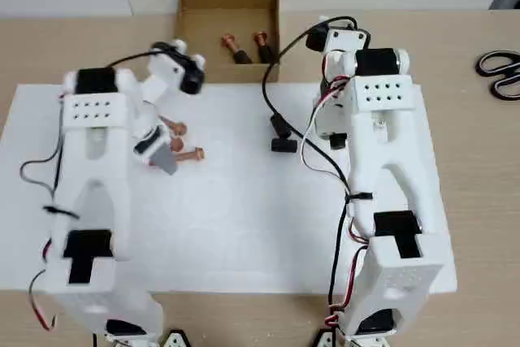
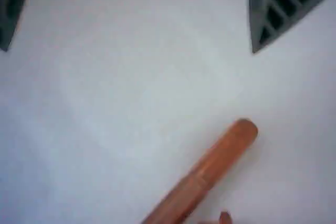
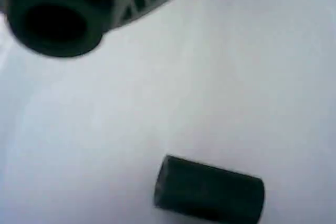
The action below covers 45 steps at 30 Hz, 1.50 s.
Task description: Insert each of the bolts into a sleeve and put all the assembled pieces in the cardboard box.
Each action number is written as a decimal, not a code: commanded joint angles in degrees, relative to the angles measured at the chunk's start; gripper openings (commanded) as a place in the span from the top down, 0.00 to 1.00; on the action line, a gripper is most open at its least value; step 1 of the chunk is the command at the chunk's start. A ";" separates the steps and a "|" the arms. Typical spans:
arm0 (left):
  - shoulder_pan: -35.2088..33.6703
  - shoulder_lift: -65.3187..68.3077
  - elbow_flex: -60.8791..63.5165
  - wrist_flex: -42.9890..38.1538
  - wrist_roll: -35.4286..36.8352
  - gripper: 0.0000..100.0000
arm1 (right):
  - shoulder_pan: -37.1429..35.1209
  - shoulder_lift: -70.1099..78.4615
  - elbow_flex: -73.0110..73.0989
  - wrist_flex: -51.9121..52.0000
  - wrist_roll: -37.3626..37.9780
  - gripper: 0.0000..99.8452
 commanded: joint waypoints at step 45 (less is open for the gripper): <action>9.49 16.00 -3.47 -0.18 1.49 1.00 | -0.04 -3.56 -0.26 -0.48 0.53 0.96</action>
